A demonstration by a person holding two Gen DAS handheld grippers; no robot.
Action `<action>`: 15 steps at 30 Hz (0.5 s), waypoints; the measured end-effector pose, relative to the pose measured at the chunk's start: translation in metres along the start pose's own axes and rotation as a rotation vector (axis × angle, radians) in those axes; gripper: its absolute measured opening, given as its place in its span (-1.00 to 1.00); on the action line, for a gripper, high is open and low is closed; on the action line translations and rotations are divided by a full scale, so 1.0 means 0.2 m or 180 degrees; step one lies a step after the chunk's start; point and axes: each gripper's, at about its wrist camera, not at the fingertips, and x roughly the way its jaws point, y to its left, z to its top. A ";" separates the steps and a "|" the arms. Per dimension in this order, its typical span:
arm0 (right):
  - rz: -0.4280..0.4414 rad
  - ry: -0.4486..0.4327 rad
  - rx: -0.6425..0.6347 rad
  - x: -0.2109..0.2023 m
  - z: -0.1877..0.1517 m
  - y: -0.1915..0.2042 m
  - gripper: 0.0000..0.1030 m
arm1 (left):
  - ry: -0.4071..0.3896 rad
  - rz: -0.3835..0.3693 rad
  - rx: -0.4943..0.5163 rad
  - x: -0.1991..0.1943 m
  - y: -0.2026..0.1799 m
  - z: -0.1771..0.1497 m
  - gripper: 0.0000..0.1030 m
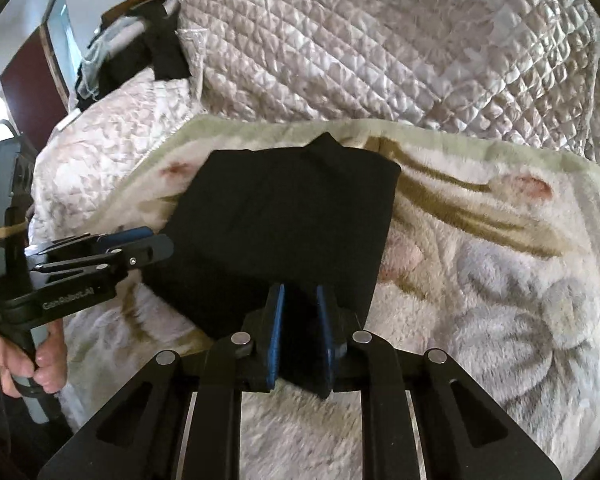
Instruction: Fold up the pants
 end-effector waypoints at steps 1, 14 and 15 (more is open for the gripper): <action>-0.0015 -0.0002 -0.0017 -0.02 -0.02 0.01 -0.67 | -0.0005 0.0006 -0.0004 -0.01 -0.01 -0.02 -0.19; -0.0169 0.0109 -0.0036 -0.08 -0.19 0.05 -0.41 | 0.0117 0.0239 -0.0039 -0.07 -0.03 -0.24 -0.06; -0.0201 0.0132 -0.0040 -0.07 -0.21 0.04 -0.41 | 0.0130 0.0260 -0.0024 -0.06 -0.04 -0.24 -0.05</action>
